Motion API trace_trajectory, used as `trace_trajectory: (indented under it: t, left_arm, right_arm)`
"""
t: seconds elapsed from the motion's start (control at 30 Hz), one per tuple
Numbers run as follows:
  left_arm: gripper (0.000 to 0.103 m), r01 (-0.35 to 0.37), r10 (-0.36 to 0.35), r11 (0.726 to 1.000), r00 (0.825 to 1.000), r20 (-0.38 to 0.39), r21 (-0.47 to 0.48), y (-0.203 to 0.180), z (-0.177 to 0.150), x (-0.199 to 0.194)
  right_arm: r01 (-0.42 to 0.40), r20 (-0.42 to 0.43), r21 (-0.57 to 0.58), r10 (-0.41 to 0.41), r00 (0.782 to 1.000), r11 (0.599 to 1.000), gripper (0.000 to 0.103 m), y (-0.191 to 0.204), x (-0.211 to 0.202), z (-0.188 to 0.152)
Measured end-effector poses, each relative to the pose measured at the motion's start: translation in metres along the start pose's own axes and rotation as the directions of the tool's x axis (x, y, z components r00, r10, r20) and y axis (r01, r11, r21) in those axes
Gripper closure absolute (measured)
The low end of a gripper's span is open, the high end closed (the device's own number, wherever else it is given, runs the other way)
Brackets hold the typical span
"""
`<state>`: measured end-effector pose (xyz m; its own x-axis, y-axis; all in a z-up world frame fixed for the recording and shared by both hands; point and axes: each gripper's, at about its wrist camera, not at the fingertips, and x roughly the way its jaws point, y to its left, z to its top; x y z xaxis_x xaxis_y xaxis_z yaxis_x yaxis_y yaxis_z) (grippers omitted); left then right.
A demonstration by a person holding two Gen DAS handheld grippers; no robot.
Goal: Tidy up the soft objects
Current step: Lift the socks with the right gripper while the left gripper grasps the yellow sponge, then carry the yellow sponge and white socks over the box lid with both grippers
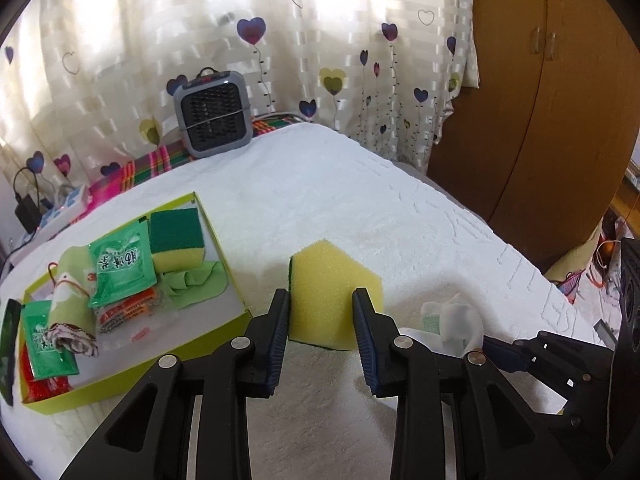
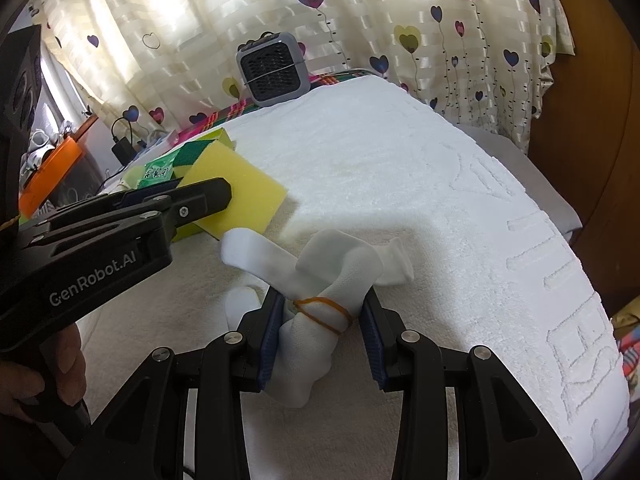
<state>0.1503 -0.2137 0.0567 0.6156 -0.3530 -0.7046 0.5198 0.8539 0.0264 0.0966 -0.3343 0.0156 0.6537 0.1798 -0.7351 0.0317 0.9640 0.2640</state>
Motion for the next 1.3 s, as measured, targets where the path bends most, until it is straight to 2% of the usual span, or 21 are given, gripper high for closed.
trace_trajectory:
  t: [0.6,1.3]
  left_arm:
    - [0.073,0.005,-0.004,0.999,0.999,0.032,-0.037,0.011,-0.011,-0.023]
    - [0.073,0.001,0.007,0.996,0.997,0.082,-0.09,0.033,-0.022,-0.054]
  right_arm:
    - [0.053,0.023,-0.012,-0.053,0.998,0.999,0.065,0.0,-0.011,-0.003]
    - [0.074,0.085,-0.048,-0.07,0.994,0.996,0.065,0.019,-0.033,0.0]
